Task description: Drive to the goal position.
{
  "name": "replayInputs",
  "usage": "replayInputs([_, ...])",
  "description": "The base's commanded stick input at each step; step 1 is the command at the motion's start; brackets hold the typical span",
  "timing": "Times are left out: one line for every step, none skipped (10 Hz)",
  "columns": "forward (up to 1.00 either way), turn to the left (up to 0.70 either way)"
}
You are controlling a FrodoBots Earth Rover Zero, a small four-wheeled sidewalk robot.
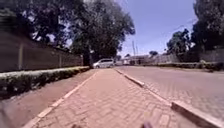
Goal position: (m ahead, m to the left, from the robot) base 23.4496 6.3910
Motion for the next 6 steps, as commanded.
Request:
replayInputs([0.7, 0.0])
replayInputs([0.7, 0.0])
replayInputs([0.7, 0.0])
replayInputs([0.7, 0.0])
replayInputs([0.7, 0.0])
replayInputs([0.7, 0.0])
